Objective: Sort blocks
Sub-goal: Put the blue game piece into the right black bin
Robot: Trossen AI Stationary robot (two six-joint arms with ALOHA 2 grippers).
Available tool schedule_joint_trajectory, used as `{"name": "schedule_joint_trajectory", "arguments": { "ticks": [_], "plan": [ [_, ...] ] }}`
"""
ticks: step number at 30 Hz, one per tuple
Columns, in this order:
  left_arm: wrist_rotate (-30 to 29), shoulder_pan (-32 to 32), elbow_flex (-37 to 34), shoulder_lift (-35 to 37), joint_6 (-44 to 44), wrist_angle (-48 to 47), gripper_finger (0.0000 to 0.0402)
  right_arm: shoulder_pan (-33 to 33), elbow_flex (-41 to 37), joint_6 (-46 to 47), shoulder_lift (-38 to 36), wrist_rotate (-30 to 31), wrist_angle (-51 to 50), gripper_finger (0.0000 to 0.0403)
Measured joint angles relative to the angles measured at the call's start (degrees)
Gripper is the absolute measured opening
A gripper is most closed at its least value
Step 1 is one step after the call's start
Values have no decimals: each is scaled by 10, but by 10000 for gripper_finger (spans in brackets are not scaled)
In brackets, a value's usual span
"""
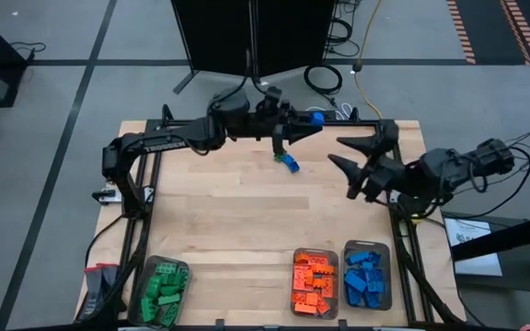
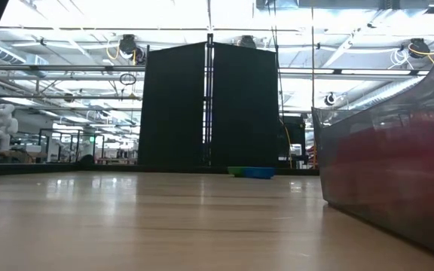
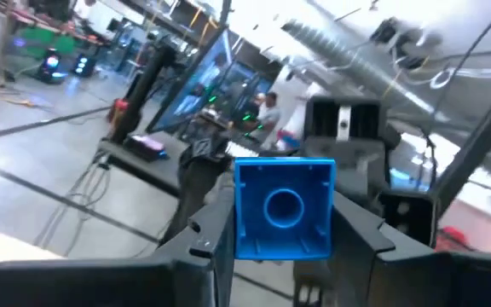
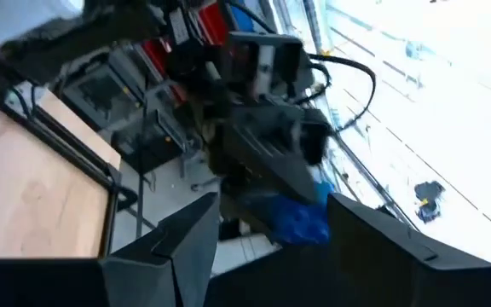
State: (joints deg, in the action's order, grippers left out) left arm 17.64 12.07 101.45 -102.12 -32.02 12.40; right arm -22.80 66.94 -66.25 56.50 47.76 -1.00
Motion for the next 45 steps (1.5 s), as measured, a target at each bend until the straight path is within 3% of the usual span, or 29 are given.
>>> {"name": "schedule_joint_trajectory", "arguments": {
  "ticks": [9, 18, 40, 45],
  "plan": [
    [2, -22, 0, 0, -7, 3, 124, 45, 0, 5, 30, -28, 57, 212],
    [2, -27, 0, 0, -7, 3, 124, 47, 0, -5, 27, -36, 68, 212],
    [6, -43, 0, 0, 9, -12, 124, 121, 0, 45, 42, -152, 64, 212],
    [6, -42, 0, 0, 10, -22, 124, 131, 0, 44, 59, -149, 67, 176]
  ]
}}
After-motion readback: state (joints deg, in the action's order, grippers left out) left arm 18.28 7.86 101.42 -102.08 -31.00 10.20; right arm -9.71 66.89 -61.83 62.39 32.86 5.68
